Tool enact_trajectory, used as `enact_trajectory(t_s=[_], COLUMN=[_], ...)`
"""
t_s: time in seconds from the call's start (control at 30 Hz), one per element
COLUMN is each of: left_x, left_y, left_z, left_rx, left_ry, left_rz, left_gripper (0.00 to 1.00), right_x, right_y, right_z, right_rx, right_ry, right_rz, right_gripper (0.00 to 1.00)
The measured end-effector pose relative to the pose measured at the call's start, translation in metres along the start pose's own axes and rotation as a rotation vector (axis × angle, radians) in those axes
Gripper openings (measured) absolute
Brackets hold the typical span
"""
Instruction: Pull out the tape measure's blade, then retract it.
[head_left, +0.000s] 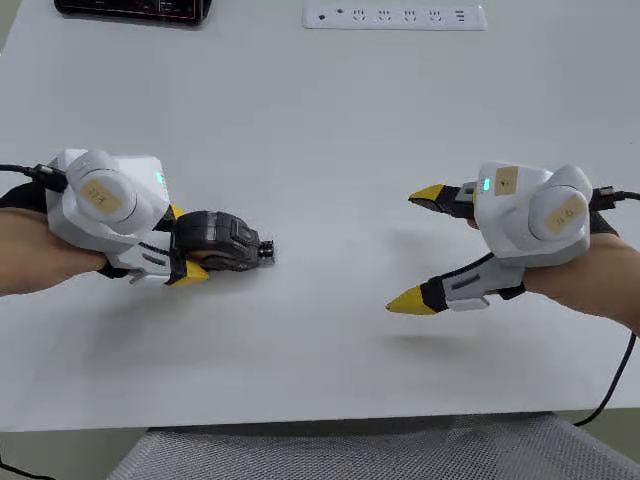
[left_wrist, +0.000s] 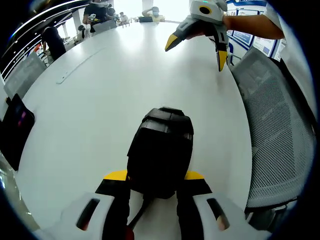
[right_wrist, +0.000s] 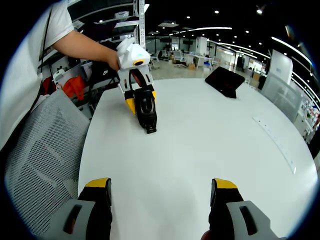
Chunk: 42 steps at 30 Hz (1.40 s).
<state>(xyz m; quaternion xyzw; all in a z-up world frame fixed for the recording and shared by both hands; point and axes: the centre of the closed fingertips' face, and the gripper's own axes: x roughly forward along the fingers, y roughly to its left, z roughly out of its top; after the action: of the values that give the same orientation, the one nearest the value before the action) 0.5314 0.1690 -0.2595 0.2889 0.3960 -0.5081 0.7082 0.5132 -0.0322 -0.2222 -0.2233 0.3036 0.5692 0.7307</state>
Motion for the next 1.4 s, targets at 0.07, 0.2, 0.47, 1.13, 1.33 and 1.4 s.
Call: enact_trajectory(t_s=[0.07, 0.2, 0.47, 1.13, 1.33, 1.4], left_x=[0.001, 0.001, 0.001, 0.0, 0.0, 0.0], left_y=[0.0, 0.0, -0.001, 0.002, 0.001, 0.001], left_z=[0.0, 0.0, -0.002, -0.006, -0.006, -0.006], left_rx=[0.003, 0.005, 0.031, 0.066, 0.068, 0.068], left_ry=[0.005, 0.006, 0.041, 0.111, 0.114, 0.116], left_rz=[-0.003, -0.006, -0.016, 0.022, 0.024, 0.025], left_gripper=[0.31, 0.3, 0.3, 0.29, 0.29, 0.29], right_x=[0.0, 0.001, 0.004, 0.008, 0.018, 0.023], right_y=[0.0, 0.001, 0.003, 0.005, 0.001, 0.0], right_z=[0.0, 0.001, 0.002, 0.004, 0.007, 0.008], right_rx=[0.001, 0.002, 0.002, 0.006, 0.007, 0.016], right_ry=[0.0, -0.002, -0.004, -0.014, -0.024, -0.03], right_rz=[0.0, 0.002, 0.006, 0.004, 0.014, 0.025], right_gripper=[0.8, 0.79, 0.79, 0.77, 0.74, 0.73])
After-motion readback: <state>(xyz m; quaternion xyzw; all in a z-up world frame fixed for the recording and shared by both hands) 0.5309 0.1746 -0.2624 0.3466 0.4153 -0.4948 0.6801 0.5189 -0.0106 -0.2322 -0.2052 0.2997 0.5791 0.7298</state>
